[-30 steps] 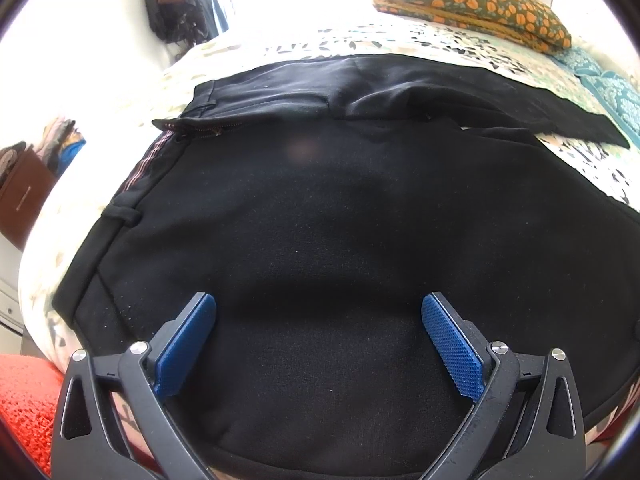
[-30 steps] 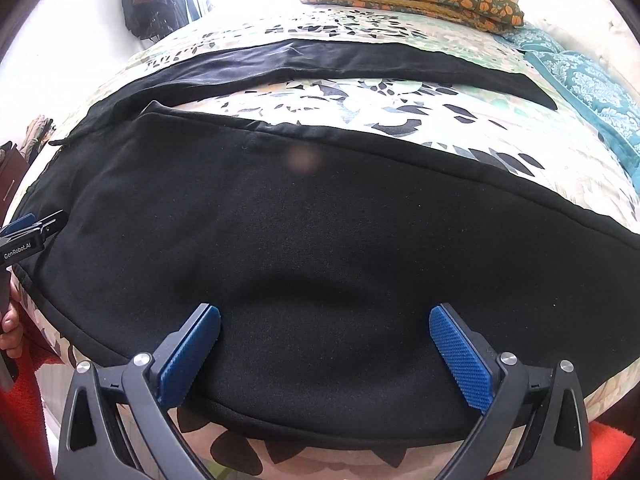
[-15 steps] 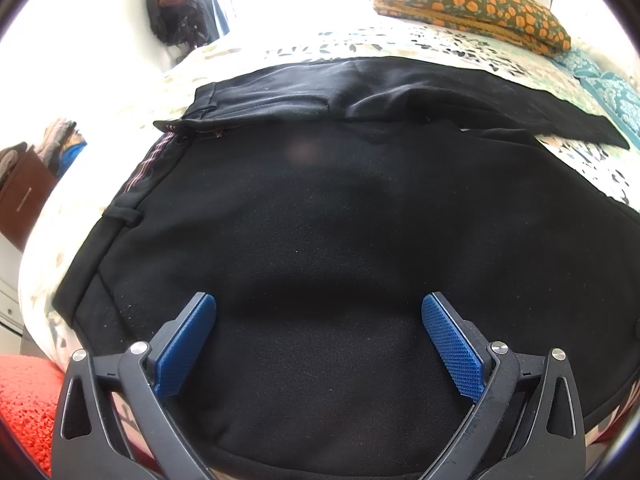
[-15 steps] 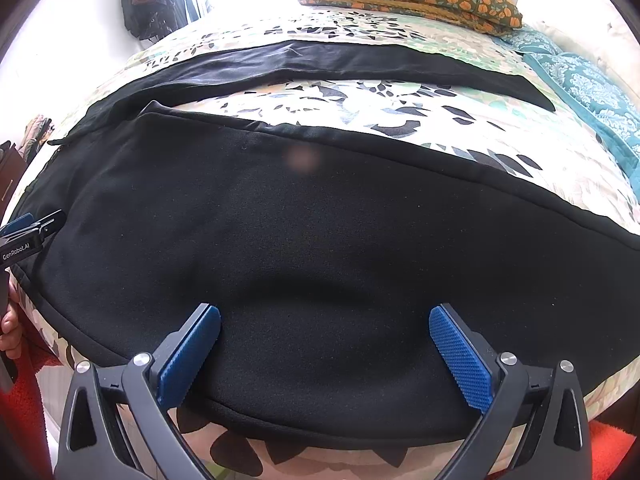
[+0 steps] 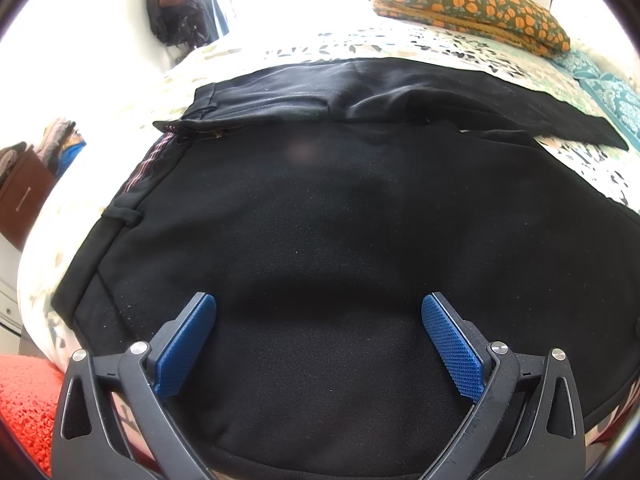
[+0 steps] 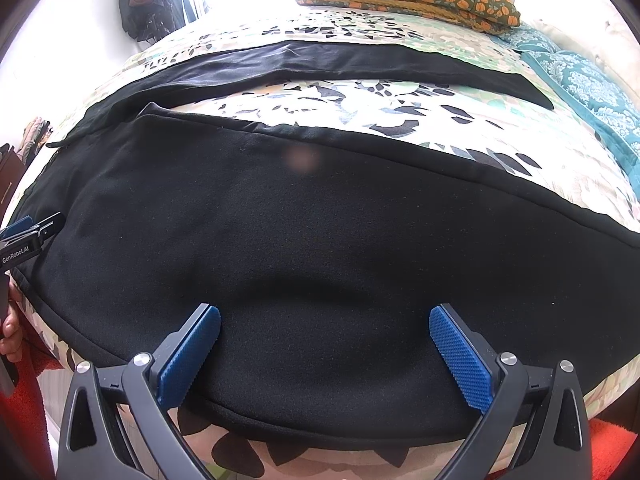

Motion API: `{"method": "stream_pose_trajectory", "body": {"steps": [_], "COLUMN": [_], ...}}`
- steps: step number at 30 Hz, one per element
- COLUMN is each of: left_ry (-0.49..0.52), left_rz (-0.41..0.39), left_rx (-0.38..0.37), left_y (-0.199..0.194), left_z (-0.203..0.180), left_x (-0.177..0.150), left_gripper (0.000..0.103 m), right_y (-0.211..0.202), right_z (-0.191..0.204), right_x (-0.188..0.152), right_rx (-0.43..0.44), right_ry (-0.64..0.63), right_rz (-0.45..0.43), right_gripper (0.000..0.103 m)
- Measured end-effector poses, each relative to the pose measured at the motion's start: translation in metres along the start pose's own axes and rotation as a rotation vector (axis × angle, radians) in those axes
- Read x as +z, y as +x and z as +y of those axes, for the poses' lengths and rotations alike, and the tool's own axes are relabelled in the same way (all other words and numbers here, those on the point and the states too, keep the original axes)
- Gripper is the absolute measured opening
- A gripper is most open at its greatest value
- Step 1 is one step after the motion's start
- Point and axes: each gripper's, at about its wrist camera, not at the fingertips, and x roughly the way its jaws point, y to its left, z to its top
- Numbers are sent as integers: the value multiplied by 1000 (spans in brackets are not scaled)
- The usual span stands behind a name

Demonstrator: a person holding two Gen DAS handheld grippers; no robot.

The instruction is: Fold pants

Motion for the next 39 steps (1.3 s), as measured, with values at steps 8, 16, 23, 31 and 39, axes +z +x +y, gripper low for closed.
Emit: {"method": "stream_pose_trajectory", "body": {"steps": [8,16,23,31,39], "left_ry": [-11,2,-5,-43,-34], "left_rz": [0,-65,-126,-151,-178], "left_rx": [-23,-47,-132,-237,-251], "left_y": [-5,-31,-73,-112,-134], "left_z": [3,-2,-4,2,1], "left_x": [4,13,27,34,31], "left_gripper": [102,102,103,102,103], "right_y": [-18,-24,-34,-37,-38], "right_z": [-1,3,4,1,3], "right_x": [10,17,21,21,19], "right_rx": [24,33,42,47,47], "right_ry": [-23,-32,-18,-1,-7], "right_rz": [-72,-112,-163,-177,-181], "right_gripper": [103,103,103,103,103]}}
